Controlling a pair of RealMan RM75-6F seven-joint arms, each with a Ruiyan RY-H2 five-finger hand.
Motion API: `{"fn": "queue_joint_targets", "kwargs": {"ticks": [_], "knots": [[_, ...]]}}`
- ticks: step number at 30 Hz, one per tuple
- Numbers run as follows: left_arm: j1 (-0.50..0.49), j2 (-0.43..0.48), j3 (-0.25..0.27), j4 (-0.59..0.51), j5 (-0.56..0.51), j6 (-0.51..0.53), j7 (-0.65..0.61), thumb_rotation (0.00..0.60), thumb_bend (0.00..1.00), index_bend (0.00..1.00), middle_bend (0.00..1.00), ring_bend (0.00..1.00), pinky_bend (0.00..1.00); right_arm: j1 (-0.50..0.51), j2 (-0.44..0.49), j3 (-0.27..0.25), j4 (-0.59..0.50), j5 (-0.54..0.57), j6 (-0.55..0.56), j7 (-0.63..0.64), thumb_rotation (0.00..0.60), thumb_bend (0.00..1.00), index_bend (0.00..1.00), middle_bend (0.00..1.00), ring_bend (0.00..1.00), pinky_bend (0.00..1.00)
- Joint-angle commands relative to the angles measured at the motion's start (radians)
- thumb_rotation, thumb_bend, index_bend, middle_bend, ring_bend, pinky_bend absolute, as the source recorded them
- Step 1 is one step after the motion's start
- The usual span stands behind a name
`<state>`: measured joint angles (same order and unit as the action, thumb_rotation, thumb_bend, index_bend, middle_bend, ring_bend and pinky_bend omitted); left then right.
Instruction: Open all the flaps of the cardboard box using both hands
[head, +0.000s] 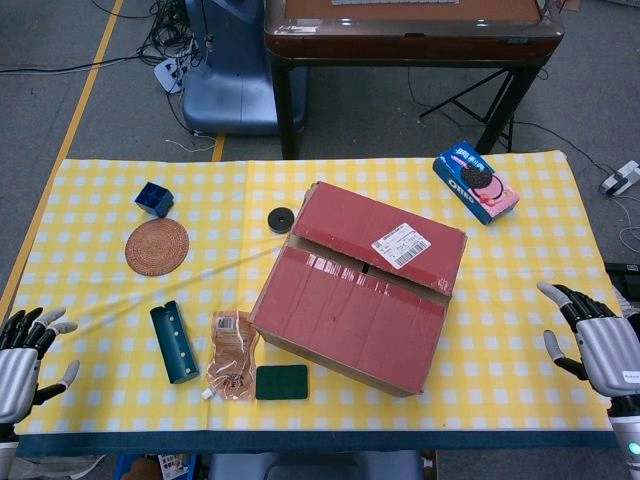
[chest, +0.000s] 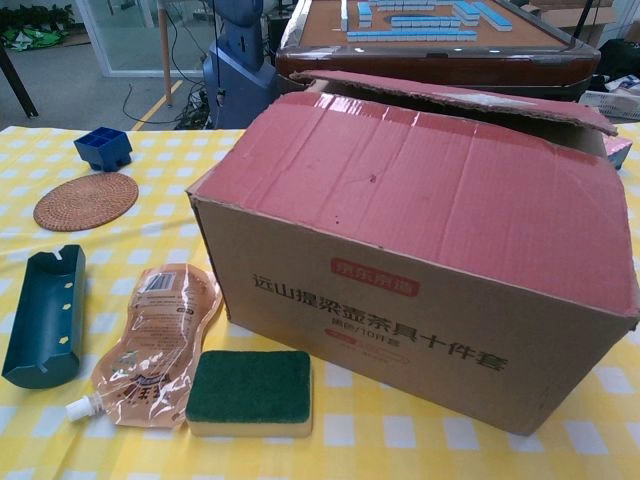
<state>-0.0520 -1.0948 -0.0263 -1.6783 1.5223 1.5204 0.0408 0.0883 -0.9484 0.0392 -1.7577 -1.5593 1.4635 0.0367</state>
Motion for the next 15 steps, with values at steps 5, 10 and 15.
{"fn": "queue_joint_targets", "kwargs": {"ticks": [5, 10, 15], "knots": [[0.0, -0.002, 0.0, 0.002, -0.002, -0.001, 0.001, 0.6, 0.35, 0.37, 0.19, 0.09, 0.0, 0.002, -0.003, 0.001, 0.005, -0.002, 0.001, 0.002, 0.6, 0.43, 0.14, 0.2, 0.22, 0.33], [-0.001, -0.003, 0.0, 0.002, -0.002, -0.002, 0.001, 0.6, 0.35, 0.37, 0.19, 0.09, 0.0, 0.001, -0.005, 0.003, 0.008, -0.003, 0.005, 0.004, 0.6, 0.43, 0.14, 0.2, 0.22, 0.33], [-0.001, -0.004, -0.001, 0.002, -0.001, -0.001, 0.0, 0.6, 0.35, 0.37, 0.19, 0.09, 0.0, -0.001, -0.005, 0.002, 0.009, -0.004, 0.008, 0.005, 0.6, 0.43, 0.14, 0.2, 0.22, 0.33]]}}
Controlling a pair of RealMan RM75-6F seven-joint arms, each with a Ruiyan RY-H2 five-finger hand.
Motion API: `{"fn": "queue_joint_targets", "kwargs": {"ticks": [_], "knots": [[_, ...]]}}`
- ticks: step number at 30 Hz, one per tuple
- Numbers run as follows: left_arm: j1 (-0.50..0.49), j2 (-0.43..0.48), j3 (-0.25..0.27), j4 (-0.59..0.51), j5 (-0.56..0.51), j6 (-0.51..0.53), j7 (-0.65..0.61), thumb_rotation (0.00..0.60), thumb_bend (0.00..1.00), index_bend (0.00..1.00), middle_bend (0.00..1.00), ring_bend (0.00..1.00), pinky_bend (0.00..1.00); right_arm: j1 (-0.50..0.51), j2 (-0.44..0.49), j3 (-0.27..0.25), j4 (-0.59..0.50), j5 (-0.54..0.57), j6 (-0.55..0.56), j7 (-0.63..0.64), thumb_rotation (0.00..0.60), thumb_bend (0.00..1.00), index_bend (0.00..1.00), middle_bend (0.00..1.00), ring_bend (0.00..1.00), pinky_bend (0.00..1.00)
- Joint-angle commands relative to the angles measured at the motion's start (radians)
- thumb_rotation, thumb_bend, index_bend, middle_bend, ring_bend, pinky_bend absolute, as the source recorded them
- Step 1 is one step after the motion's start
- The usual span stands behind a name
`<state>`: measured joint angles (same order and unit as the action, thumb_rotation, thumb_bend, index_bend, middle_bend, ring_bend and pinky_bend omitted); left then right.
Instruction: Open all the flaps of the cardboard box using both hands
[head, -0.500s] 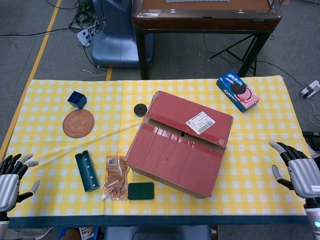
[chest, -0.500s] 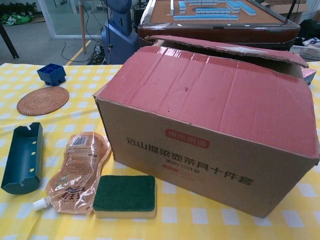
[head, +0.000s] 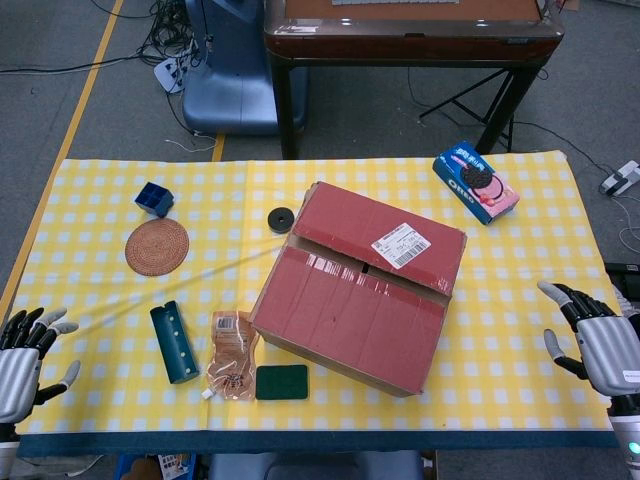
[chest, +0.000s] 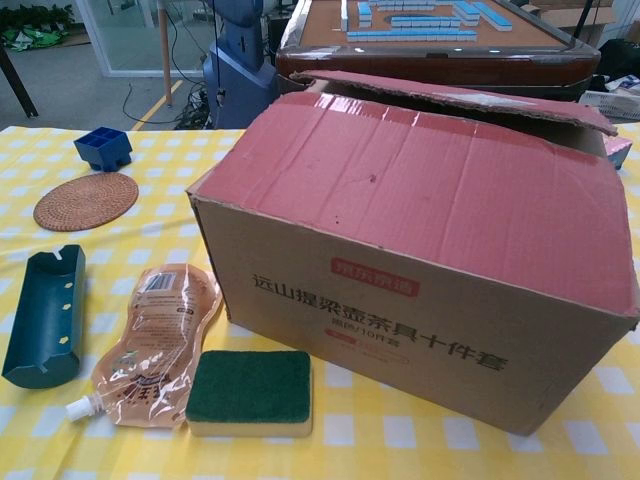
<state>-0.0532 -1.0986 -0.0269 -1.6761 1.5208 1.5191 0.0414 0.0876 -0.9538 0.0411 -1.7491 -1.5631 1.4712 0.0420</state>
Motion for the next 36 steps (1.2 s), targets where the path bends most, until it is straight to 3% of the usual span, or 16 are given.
{"fn": "queue_joint_targets", "kwargs": {"ticks": [1, 20, 30, 36], "knots": [[0.0, -0.001, -0.001, 0.001, 0.001, 0.001, -0.001, 0.6, 0.35, 0.37, 0.19, 0.09, 0.0, 0.0, 0.0, 0.0, 0.0, -0.001, 0.001, 0.0, 0.6, 0.43, 0.14, 0.2, 0.22, 0.33], [-0.007, -0.011, -0.005, 0.019, 0.003, -0.001, -0.019, 0.6, 0.35, 0.37, 0.19, 0.09, 0.0, 0.039, 0.006, 0.023, -0.026, -0.016, -0.025, -0.05, 0.6, 0.43, 0.14, 0.2, 0.22, 0.33], [-0.006, -0.014, 0.0, 0.025, 0.011, -0.001, -0.033, 0.6, 0.35, 0.37, 0.19, 0.09, 0.0, 0.203, -0.01, 0.096, -0.069, 0.042, -0.219, -0.102, 0.6, 0.43, 0.13, 0.18, 0.2, 0.32], [0.0, -0.012, 0.004, 0.033, 0.01, 0.004, -0.044, 0.6, 0.35, 0.37, 0.19, 0.09, 0.0, 0.288, -0.056, 0.125, -0.069, 0.105, -0.326, -0.15, 0.6, 0.42, 0.06, 0.14, 0.14, 0.22]]}}
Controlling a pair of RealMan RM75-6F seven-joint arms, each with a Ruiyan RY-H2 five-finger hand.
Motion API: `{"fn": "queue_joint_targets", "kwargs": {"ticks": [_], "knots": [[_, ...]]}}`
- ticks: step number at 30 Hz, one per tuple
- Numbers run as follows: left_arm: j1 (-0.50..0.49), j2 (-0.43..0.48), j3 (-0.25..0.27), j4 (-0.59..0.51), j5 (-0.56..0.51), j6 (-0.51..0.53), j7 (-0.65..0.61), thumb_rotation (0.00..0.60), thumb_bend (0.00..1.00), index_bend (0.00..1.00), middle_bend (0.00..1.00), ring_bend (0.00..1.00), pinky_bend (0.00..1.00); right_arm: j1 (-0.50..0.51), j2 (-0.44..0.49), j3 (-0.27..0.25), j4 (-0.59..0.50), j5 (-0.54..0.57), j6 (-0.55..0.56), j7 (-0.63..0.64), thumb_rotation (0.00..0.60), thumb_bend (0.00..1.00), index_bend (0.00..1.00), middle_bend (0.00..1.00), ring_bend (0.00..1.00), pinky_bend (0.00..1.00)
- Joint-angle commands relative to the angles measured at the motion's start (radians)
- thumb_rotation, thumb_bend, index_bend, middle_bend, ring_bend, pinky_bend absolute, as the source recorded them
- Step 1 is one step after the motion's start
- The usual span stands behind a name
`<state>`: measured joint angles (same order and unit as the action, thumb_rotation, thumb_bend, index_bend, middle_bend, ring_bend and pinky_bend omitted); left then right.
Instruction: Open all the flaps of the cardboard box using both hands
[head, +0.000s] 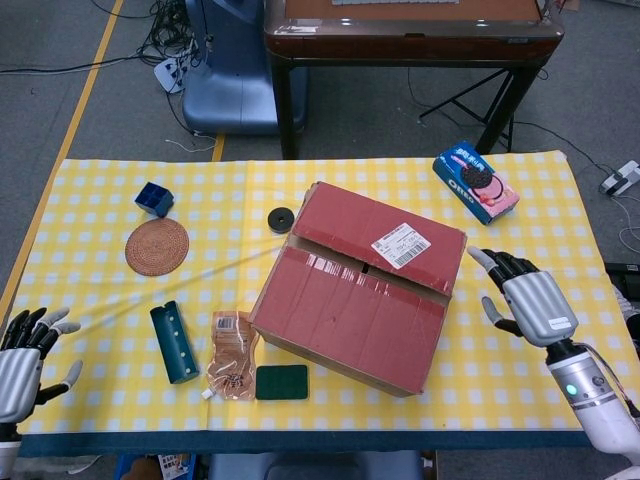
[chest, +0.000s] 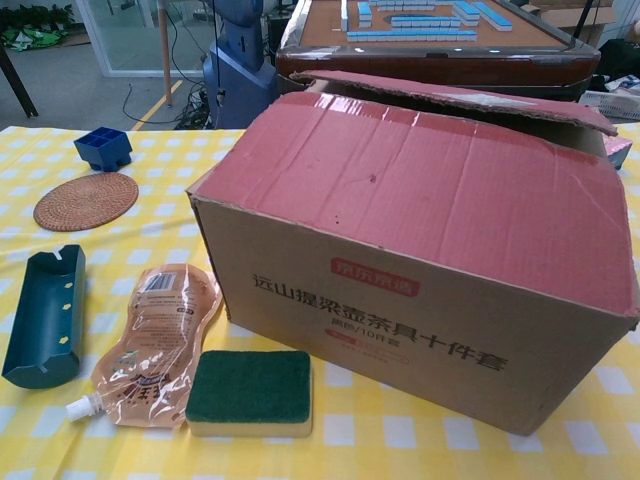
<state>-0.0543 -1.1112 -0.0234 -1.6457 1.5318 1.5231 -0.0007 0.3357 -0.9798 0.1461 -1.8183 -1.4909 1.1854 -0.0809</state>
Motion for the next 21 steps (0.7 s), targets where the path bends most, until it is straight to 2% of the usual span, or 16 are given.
{"fn": "queue_joint_targets", "kwargs": {"ticks": [1, 10, 16, 21], "knots": [[0.002, 0.001, 0.001, 0.004, -0.001, 0.0, -0.004, 0.6, 0.35, 0.37, 0.19, 0.09, 0.0, 0.049, -0.041, 0.024, 0.005, 0.037, -0.045, -0.032, 0.6, 0.41, 0.05, 0.14, 0.12, 0.21], [0.003, -0.004, 0.003, 0.022, -0.004, -0.003, -0.02, 0.6, 0.35, 0.37, 0.19, 0.09, 0.0, 0.12, -0.127, 0.04, 0.05, 0.072, -0.088, -0.089, 0.6, 0.22, 0.0, 0.1, 0.08, 0.16], [0.003, -0.007, 0.003, 0.032, -0.007, -0.005, -0.029, 0.6, 0.35, 0.37, 0.19, 0.09, 0.0, 0.14, -0.148, 0.039, 0.059, 0.091, -0.101, -0.098, 0.6, 0.2, 0.0, 0.1, 0.07, 0.16], [0.005, -0.007, 0.002, 0.041, -0.013, -0.007, -0.036, 0.6, 0.35, 0.37, 0.19, 0.09, 0.0, 0.129, -0.141, 0.03, 0.048, 0.069, -0.064, -0.079, 0.6, 0.2, 0.0, 0.1, 0.07, 0.16]]}}
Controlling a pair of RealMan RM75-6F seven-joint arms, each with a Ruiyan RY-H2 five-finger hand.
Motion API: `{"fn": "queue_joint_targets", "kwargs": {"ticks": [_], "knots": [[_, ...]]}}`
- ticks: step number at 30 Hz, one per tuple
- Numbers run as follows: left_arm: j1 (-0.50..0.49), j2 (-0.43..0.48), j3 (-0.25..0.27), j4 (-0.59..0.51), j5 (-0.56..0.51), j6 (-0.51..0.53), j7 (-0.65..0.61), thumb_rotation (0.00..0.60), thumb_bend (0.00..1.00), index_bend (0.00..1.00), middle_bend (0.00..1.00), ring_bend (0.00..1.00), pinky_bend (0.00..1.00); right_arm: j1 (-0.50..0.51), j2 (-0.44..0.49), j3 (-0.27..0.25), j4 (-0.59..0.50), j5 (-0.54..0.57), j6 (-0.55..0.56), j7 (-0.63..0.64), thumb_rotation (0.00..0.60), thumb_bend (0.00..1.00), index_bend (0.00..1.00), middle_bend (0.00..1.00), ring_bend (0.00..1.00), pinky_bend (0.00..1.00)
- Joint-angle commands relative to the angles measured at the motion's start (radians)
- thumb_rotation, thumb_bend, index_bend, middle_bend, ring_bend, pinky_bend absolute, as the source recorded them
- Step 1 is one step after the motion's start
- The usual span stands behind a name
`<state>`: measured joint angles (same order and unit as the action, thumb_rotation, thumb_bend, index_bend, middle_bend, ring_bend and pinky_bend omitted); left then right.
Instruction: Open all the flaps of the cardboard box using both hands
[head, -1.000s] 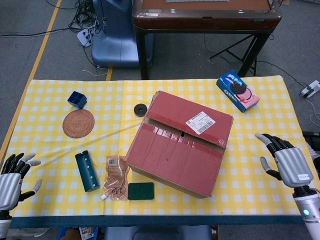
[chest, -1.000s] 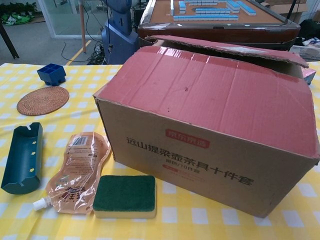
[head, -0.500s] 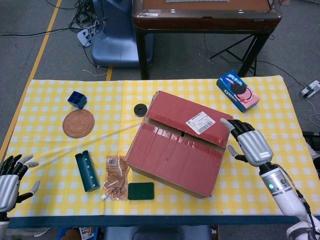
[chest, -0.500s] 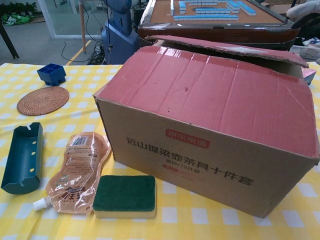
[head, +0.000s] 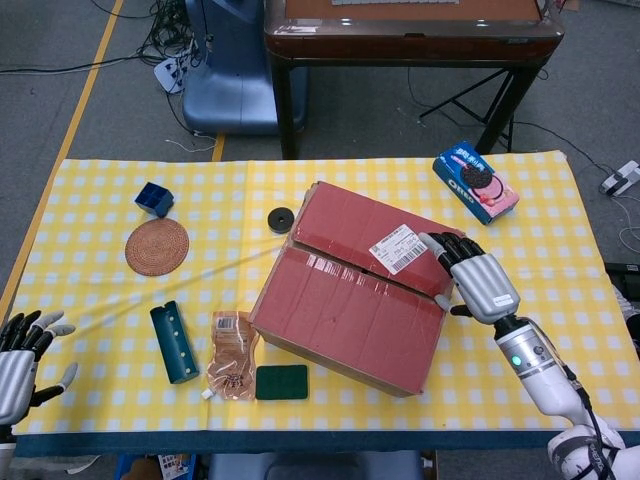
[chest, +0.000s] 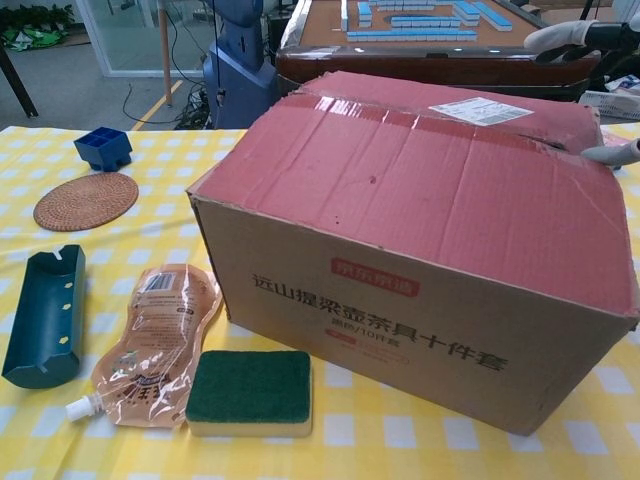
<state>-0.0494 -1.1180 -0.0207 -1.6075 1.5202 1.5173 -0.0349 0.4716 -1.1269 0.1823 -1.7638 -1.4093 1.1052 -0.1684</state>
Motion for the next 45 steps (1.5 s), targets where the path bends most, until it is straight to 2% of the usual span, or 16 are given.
{"fn": "queue_joint_targets", "kwargs": {"ticks": [1, 10, 18, 32, 45], "knots": [[0.0, 0.0, -0.001, 0.003, -0.002, -0.001, -0.002, 0.6, 0.35, 0.37, 0.19, 0.09, 0.0, -0.01, 0.009, -0.009, -0.008, -0.017, 0.022, 0.009, 0.6, 0.2, 0.0, 0.1, 0.07, 0.16], [-0.002, -0.004, 0.001, 0.009, -0.001, -0.006, -0.006, 0.6, 0.35, 0.37, 0.19, 0.09, 0.0, -0.012, 0.007, -0.028, -0.009, -0.026, 0.032, 0.016, 0.6, 0.2, 0.0, 0.1, 0.07, 0.16], [0.002, -0.002, 0.0, 0.012, -0.004, -0.002, -0.01, 0.6, 0.35, 0.37, 0.19, 0.09, 0.0, 0.02, -0.02, -0.014, 0.028, 0.004, 0.003, 0.017, 0.6, 0.2, 0.0, 0.1, 0.07, 0.16], [-0.001, -0.002, -0.001, 0.011, -0.004, -0.007, -0.006, 0.6, 0.35, 0.37, 0.19, 0.09, 0.0, 0.074, -0.045, 0.059, 0.093, 0.082, -0.002, 0.05, 0.6, 0.2, 0.0, 0.1, 0.07, 0.16], [0.004, 0.009, 0.0, -0.006, 0.001, 0.005, 0.01, 0.6, 0.35, 0.37, 0.19, 0.09, 0.0, 0.125, -0.024, 0.165, 0.15, 0.174, 0.014, 0.09, 0.6, 0.21, 0.0, 0.1, 0.07, 0.16]]}}
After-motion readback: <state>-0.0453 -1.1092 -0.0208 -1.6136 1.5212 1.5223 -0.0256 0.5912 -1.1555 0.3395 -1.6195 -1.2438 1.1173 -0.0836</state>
